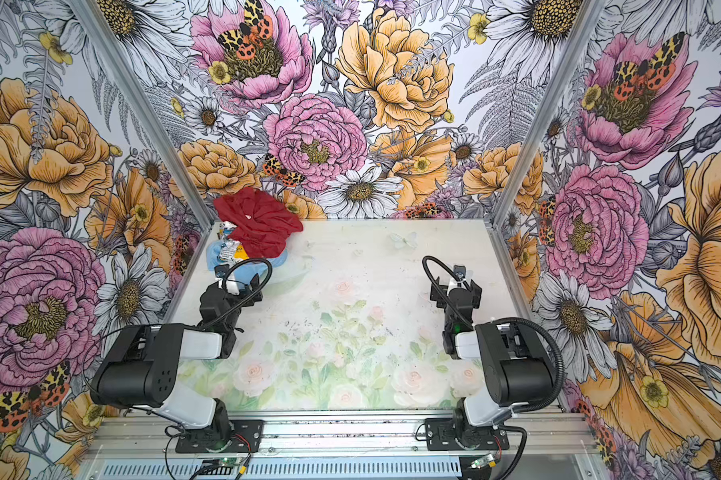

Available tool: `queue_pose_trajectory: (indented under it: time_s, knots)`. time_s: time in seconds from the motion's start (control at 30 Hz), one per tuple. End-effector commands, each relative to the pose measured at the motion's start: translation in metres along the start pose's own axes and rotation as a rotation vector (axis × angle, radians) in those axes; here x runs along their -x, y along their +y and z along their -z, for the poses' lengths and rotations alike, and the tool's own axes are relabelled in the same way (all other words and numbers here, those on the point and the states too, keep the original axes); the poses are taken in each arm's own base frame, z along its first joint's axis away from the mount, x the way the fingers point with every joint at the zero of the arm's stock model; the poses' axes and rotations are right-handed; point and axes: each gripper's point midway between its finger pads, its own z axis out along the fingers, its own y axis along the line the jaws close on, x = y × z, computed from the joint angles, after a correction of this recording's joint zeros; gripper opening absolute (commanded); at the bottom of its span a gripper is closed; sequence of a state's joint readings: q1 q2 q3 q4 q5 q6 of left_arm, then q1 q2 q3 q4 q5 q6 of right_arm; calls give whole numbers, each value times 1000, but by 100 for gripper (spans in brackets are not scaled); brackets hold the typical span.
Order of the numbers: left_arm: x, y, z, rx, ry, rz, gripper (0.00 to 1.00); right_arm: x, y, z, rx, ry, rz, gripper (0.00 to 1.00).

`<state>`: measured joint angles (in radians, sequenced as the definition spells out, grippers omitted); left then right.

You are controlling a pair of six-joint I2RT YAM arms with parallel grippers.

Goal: Pick out a specific cloth from the pile

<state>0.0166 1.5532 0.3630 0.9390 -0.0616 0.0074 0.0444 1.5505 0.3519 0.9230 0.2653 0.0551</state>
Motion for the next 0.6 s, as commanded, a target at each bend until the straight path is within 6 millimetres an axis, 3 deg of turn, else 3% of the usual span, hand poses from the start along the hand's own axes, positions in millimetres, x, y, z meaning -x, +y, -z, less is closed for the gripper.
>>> queue_pose_trajectory:
  time_s: [0.0, 0.57]
  knots:
    - [6, -6, 0, -21, -22, -15, 99, 12, -1, -1, 1, -35, -25, 99]
    - [6, -4, -2, -40, -12, 0, 99, 12, -1, 0, 1, -37, -23, 100]
